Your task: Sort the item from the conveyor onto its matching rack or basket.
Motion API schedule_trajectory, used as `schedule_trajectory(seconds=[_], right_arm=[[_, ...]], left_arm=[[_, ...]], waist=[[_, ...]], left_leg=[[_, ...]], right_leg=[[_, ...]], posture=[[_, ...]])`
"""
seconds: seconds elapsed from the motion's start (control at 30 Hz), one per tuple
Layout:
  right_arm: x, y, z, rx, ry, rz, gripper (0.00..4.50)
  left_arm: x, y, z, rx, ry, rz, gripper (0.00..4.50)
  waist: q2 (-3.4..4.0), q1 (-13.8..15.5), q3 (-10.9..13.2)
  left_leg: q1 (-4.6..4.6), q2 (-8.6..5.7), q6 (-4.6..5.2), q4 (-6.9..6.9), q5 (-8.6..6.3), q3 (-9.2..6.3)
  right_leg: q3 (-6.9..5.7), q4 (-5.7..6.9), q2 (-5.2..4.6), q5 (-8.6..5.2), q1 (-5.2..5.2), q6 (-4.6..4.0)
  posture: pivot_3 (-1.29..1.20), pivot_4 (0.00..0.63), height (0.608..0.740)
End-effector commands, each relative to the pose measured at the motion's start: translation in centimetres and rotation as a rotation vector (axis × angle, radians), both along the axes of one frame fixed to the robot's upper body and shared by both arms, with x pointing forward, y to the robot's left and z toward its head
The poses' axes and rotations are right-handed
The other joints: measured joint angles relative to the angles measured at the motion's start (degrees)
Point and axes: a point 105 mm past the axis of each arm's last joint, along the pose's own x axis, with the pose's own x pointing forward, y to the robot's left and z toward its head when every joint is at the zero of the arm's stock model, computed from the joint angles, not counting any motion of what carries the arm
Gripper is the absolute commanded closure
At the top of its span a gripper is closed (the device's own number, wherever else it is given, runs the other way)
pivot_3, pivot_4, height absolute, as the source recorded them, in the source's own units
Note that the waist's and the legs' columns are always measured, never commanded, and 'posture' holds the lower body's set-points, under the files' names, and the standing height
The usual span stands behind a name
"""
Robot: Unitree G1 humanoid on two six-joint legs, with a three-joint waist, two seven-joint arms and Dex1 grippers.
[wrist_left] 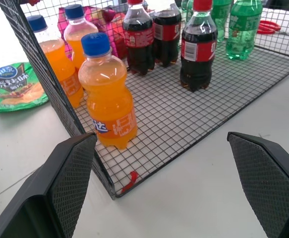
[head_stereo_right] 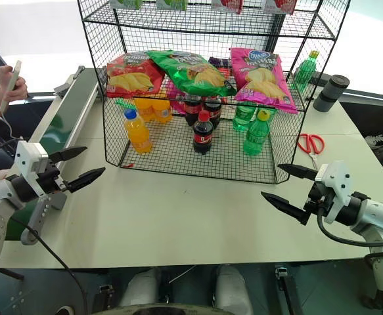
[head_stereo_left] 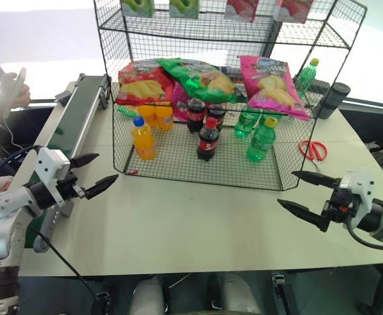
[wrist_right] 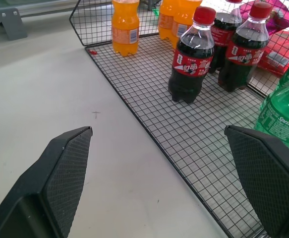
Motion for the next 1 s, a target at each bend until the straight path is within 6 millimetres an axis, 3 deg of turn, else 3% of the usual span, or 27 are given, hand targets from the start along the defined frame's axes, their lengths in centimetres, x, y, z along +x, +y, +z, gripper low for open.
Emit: schedule_trajectory(seconds=[0.03,1.0], right_arm=[[0.2,-0.1,0.5,-0.014,-0.029,0.005,0.04],[1.0,0.3,0.5,-0.036,-0.030,0.046,0.04]], left_arm=[[0.0,0.1,0.6,0.016,-0.046,0.007,0.00],[-0.9,0.3,-0.3,0.026,-0.039,0.024,0.00]], waist=[[0.00,0.00,0.00],[-0.01,-0.02,0.00]], left_leg=[[0.00,0.00,0.00,0.00,0.00,0.00],[0.02,0.02,-0.01,0.02,0.01,0.00]], right_leg=[[0.00,0.00,0.00,0.00,0.00,0.00],[0.00,0.06,-0.01,0.00,-0.01,0.00]], posture=[[0.00,0.150,0.726],[0.00,0.150,0.726]])
